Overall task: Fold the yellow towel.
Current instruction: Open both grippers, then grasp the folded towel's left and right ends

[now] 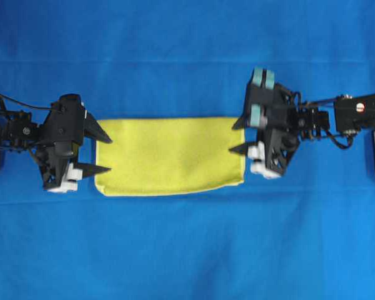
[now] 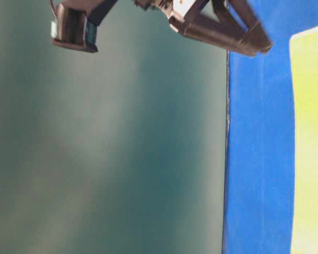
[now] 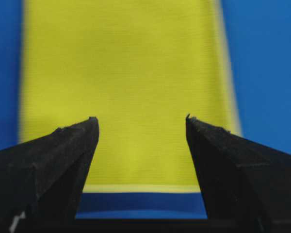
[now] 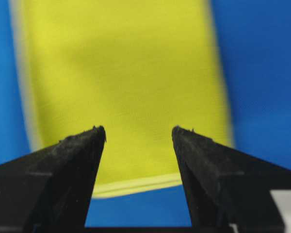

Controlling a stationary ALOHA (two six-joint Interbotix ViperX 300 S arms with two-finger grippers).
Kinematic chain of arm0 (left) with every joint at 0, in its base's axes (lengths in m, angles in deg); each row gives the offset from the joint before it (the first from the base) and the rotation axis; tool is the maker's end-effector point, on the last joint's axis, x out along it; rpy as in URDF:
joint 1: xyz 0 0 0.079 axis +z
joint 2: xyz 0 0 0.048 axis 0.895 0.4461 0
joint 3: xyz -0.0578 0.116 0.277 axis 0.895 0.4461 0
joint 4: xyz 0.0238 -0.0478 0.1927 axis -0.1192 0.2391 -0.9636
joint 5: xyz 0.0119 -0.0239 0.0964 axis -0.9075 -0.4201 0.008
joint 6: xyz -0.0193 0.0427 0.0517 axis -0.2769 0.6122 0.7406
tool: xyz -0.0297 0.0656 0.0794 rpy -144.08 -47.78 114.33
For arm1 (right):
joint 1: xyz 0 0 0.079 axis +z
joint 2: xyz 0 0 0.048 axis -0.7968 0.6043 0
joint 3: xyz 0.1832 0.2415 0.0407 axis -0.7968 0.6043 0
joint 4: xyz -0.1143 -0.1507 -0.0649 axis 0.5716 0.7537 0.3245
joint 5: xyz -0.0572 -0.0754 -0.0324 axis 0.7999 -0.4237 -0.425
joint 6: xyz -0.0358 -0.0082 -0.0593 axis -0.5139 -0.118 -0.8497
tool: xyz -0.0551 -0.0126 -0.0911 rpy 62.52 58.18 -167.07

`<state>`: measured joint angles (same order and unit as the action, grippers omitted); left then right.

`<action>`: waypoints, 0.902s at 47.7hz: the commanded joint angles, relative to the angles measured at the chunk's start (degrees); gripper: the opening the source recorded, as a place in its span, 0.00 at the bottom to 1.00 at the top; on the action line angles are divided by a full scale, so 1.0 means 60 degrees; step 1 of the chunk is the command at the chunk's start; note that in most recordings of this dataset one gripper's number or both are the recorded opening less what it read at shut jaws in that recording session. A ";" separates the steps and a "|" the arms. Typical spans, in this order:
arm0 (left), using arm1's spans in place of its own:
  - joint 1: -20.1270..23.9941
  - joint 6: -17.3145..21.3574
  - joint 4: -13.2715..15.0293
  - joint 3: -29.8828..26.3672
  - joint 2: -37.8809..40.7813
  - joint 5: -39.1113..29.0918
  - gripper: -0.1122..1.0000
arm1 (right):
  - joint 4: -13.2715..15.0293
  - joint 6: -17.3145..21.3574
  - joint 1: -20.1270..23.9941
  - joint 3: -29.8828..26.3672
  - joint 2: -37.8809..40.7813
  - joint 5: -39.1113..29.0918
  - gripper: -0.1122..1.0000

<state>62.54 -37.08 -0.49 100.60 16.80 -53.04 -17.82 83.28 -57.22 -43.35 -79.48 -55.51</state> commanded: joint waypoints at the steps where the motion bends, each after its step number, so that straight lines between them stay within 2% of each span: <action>1: 0.0513 0.0190 0.0015 -0.0073 0.0044 0.0029 0.72 | 0.0103 -0.0015 -0.0410 -0.0132 0.0161 0.0073 0.65; 12: 0.1523 0.0776 0.0000 -0.0073 0.0864 0.0117 0.72 | 0.0249 -0.0015 -0.0981 -0.0220 0.1099 0.0352 0.65; 20: 0.2139 0.0908 0.0015 -0.0015 0.1553 0.0337 0.71 | 0.0249 -0.0015 -0.1289 -0.0146 0.1582 0.0425 0.65; 29: 0.2241 0.0908 0.0015 0.0000 0.1919 0.0469 0.68 | 0.0249 -0.0015 -0.1377 -0.0146 0.1831 0.0439 0.65; 34: 0.2212 0.0894 0.0015 0.0015 0.1919 0.0396 0.63 | 0.0249 -0.0029 -0.1377 -0.0146 0.1831 0.0439 0.65; 38: 0.2139 0.0894 0.0000 0.0000 0.1904 0.0308 0.54 | 0.0234 -0.0044 -0.1362 -0.0161 0.1831 0.0439 0.62; 41: 0.2065 0.0908 0.0000 -0.0059 0.1919 0.0220 0.43 | 0.0249 -0.0044 -0.1348 -0.0161 0.1831 0.0439 0.55; 43: 0.2007 0.0923 0.0015 -0.0073 0.1948 0.0176 0.38 | 0.0249 -0.0044 -0.1348 -0.0161 0.1831 0.0439 0.46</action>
<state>75.19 -31.72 -0.49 101.04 28.75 -51.73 -16.41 83.11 -65.39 -43.53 -67.96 -53.22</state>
